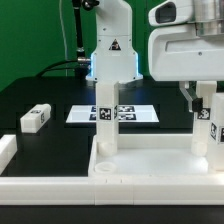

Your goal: Assemble desk

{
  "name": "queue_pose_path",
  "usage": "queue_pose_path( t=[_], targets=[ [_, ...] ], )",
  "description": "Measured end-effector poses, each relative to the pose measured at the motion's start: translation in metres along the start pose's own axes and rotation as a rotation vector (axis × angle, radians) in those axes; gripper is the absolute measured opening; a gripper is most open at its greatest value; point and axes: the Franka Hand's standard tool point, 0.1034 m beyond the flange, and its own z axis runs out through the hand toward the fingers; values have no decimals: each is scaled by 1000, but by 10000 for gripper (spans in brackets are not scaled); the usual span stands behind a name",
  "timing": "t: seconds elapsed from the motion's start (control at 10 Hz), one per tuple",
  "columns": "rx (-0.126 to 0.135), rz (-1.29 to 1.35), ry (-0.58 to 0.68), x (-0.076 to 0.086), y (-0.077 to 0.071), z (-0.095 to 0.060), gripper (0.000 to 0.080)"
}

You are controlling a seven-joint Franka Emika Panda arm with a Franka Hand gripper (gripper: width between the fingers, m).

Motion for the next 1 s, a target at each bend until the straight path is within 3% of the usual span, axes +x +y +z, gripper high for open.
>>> queue_pose_path(
  t=[0.2,0.4,0.6,0.9,1.0],
  targets=[
    [10,-233,-11,3,1,-2,649],
    [7,-177,-12,3,2,-1,625],
    [4,-167,-11,4,3,-1,291],
    [2,104,-11,4,4,0,291],
    [-3,301,-6,5,4,0,291]
  ],
)
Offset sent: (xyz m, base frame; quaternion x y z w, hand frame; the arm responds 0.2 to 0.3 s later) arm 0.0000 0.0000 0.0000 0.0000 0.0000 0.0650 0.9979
